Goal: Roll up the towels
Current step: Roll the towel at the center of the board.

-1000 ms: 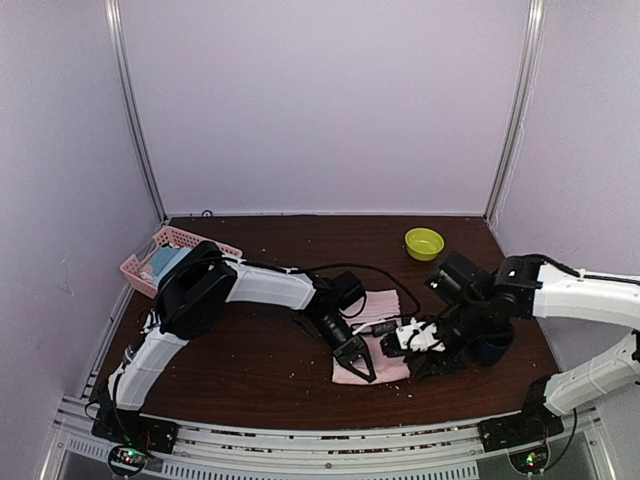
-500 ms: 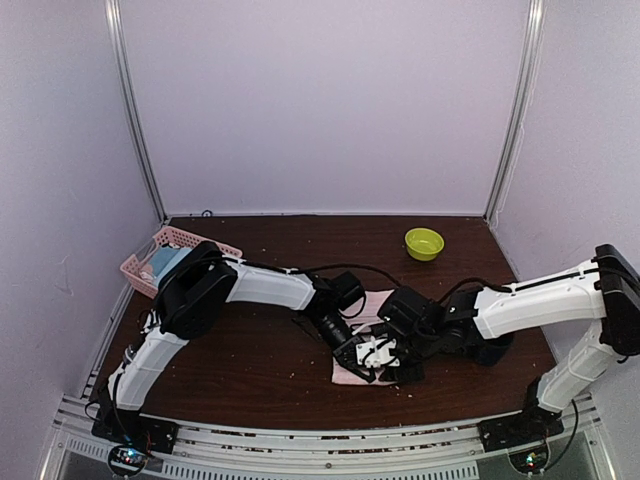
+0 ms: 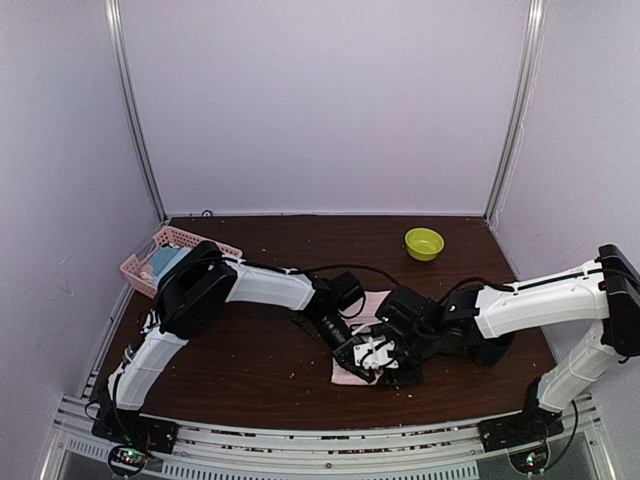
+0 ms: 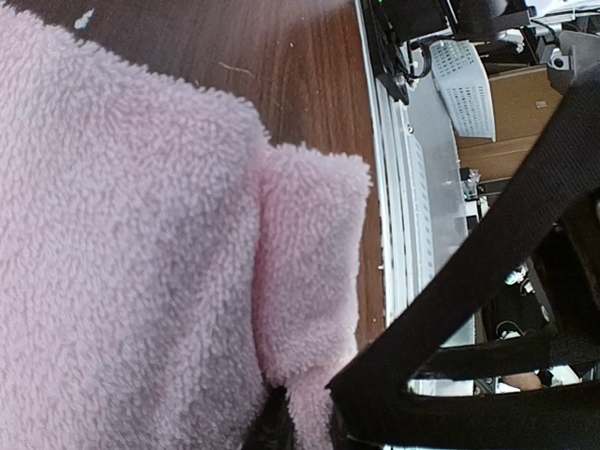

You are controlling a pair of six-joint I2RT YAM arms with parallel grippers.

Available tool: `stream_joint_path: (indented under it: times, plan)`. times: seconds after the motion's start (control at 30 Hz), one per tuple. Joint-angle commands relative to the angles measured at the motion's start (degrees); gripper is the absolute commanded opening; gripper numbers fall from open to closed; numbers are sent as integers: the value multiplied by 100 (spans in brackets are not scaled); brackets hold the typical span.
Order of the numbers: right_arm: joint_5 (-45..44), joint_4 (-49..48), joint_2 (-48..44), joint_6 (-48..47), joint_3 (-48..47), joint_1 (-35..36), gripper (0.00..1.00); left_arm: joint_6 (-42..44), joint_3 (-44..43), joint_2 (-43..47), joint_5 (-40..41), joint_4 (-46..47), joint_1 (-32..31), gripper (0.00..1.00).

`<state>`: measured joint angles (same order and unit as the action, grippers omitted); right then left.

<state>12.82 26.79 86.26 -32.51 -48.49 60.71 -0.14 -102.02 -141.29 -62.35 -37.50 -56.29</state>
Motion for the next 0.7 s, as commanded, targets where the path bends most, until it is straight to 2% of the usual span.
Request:
stream_joint_path:
  times: [0.0,0.23,0.33,0.4,0.53,0.67]
  plan:
    - [-195,-190,240,281,-80,107,43,-16,347,-328,566,-346,36,14]
    - [-594,-419,678,301,-18,245,38,-58,521,-212,592,-210,39,14]
    - [-732,-482,778,294,5,252,24,-103,607,-147,568,-104,55,14]
    - [-869,-523,866,285,27,248,19,-146,734,-10,518,44,86,16]
    - [-691,-370,968,234,-48,126,8,-139,1305,790,1038,609,137,31]
    - [279,145,965,224,-333,-222,5,-77,2273,2065,2362,1347,220,49]
